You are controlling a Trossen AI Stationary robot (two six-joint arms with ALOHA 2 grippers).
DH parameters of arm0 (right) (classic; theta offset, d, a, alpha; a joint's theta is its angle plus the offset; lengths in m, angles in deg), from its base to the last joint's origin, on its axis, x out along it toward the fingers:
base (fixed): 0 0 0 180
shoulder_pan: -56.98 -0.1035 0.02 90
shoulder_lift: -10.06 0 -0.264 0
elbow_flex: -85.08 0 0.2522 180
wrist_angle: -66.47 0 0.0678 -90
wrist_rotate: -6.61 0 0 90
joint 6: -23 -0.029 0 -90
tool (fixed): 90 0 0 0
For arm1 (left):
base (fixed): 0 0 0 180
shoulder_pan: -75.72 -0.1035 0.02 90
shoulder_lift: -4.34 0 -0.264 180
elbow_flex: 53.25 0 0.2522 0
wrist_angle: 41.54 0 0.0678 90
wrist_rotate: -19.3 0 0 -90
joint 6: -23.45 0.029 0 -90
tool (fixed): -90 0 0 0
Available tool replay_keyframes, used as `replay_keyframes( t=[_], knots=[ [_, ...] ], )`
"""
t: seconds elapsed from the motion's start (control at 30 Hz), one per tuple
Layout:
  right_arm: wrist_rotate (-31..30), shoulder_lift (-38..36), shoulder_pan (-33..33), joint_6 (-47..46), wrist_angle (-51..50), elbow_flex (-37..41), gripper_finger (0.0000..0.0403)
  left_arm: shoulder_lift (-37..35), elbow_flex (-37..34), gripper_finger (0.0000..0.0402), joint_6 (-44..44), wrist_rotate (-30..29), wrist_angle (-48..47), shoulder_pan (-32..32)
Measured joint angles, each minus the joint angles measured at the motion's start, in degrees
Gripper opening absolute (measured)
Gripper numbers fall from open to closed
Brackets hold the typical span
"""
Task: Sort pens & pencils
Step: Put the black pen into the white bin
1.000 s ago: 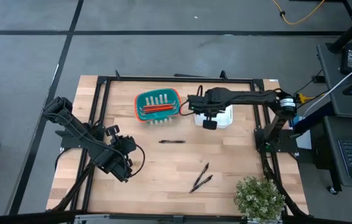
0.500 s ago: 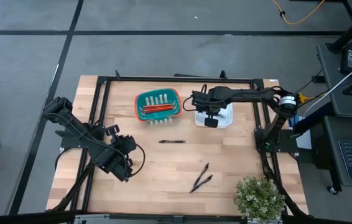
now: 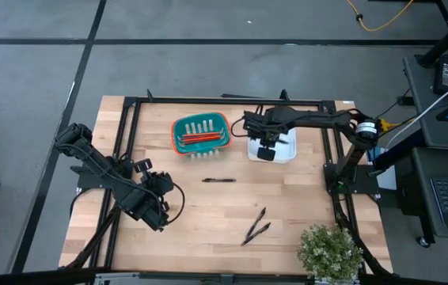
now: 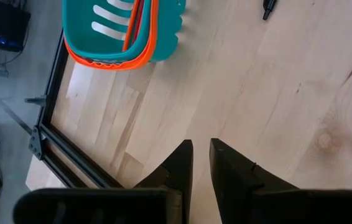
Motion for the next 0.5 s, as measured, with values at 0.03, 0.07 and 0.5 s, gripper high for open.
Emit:
replay_keyframes(
  t=[0.03, 0.07, 0.5],
  knots=[
    [2.08, 0.0, -0.57, -1.38, -0.81, -1.25, 0.0063, 0.0, 0.0, 0.005, 0.02, 0.0, 0.0, 0.01],
    [5.14, 0.0, -1.32, -2.68, -1.21, -2.38, 0.0066, 0.0, 0.0, 0.005, 0.01, 0.0, 0.0, 0.01],
    [14.86, 0.88, -20.06, -8.59, 10.63, -4.74, 0.0071, 0.0, 0.0, 0.005, 0.02, 0.02, 0.02, 0.45]
  ],
)
